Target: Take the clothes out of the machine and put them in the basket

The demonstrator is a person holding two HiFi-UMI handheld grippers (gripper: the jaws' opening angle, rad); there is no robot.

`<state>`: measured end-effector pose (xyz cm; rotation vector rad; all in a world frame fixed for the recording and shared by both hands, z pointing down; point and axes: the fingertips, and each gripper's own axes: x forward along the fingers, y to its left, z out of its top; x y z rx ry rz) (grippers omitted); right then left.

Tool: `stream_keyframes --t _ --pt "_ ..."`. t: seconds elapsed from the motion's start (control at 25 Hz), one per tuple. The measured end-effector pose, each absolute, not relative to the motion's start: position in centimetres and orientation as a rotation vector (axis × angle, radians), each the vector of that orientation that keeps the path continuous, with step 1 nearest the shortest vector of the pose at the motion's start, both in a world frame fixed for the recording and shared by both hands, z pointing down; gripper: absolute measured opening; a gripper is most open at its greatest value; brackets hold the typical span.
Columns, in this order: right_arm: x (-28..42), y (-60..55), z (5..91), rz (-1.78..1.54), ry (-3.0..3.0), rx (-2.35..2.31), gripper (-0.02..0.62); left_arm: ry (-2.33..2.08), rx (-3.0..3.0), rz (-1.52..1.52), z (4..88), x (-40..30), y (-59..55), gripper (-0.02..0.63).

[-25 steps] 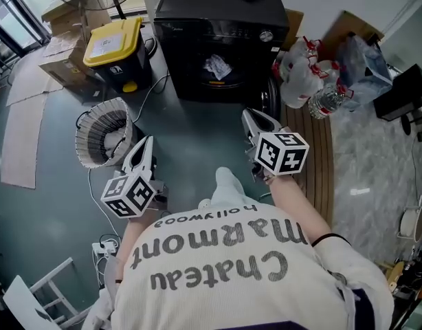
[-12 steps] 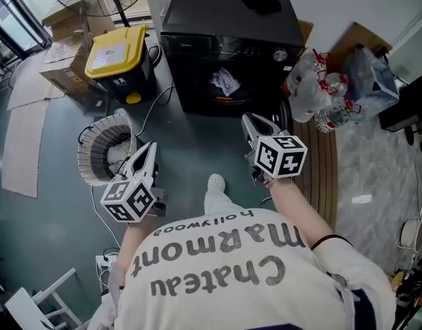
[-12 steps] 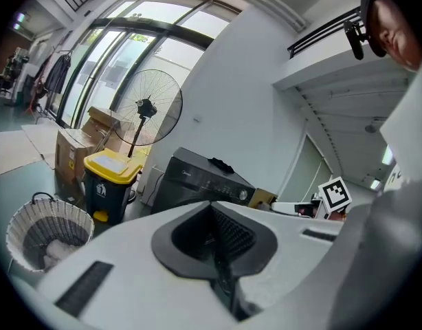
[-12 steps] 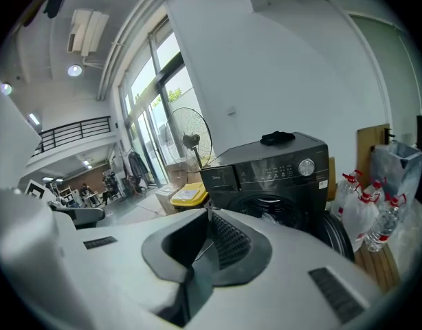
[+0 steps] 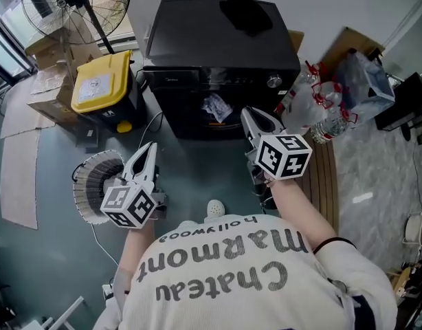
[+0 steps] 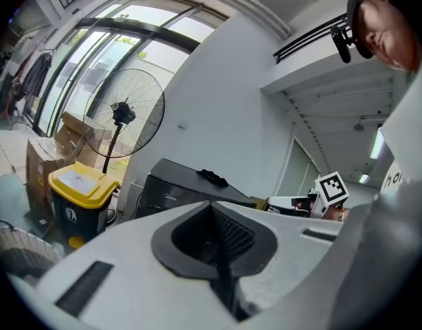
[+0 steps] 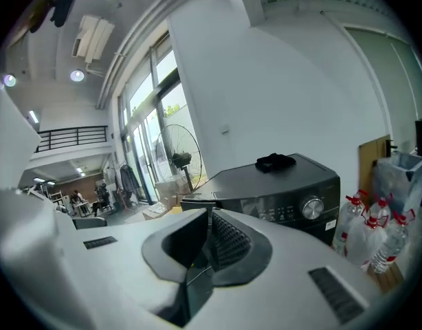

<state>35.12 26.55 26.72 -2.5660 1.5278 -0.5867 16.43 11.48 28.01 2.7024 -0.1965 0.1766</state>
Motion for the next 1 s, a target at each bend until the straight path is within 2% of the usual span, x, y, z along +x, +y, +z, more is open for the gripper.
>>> stream_keyframes --t 1.0 --pt "41.4 19.4 35.4 -0.726 1.095 -2.58 0.041 0.213 2.726 0.461 35.4 29.5 2.1 0.008"
